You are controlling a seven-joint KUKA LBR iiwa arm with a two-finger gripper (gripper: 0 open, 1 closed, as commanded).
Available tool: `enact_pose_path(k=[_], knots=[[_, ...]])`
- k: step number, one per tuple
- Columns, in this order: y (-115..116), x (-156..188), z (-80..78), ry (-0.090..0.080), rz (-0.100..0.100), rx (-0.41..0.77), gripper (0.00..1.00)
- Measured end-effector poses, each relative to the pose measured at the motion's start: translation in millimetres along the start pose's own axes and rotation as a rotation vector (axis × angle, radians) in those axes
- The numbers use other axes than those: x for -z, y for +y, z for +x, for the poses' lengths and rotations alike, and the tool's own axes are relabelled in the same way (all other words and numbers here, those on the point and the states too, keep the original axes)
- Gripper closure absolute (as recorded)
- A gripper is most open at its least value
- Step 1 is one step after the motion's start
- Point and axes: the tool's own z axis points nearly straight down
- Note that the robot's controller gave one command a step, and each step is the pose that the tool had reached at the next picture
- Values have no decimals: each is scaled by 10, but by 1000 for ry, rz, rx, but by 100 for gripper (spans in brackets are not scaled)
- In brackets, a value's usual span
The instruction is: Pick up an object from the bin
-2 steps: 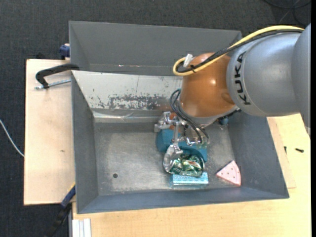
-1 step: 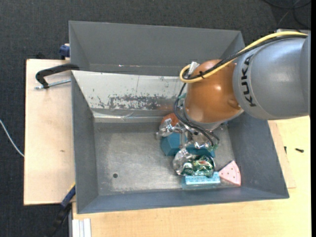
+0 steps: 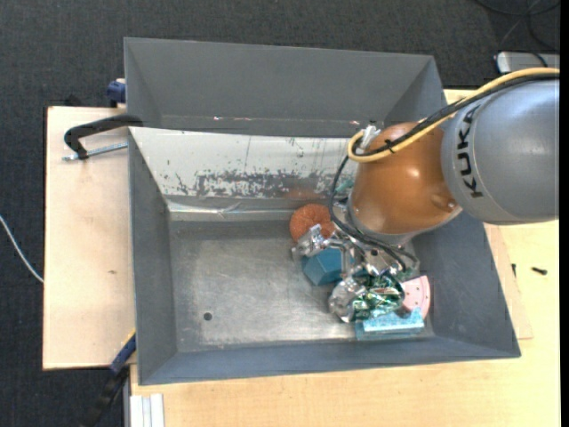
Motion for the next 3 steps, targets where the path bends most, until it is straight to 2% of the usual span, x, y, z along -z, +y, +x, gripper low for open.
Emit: enact_pose_path(k=[1, 2, 3], knots=[[-286, 80, 42, 16, 2, -36, 100], [-286, 80, 42, 16, 2, -36, 100], [-380, 531, 141, 12, 6, 139, 0]])
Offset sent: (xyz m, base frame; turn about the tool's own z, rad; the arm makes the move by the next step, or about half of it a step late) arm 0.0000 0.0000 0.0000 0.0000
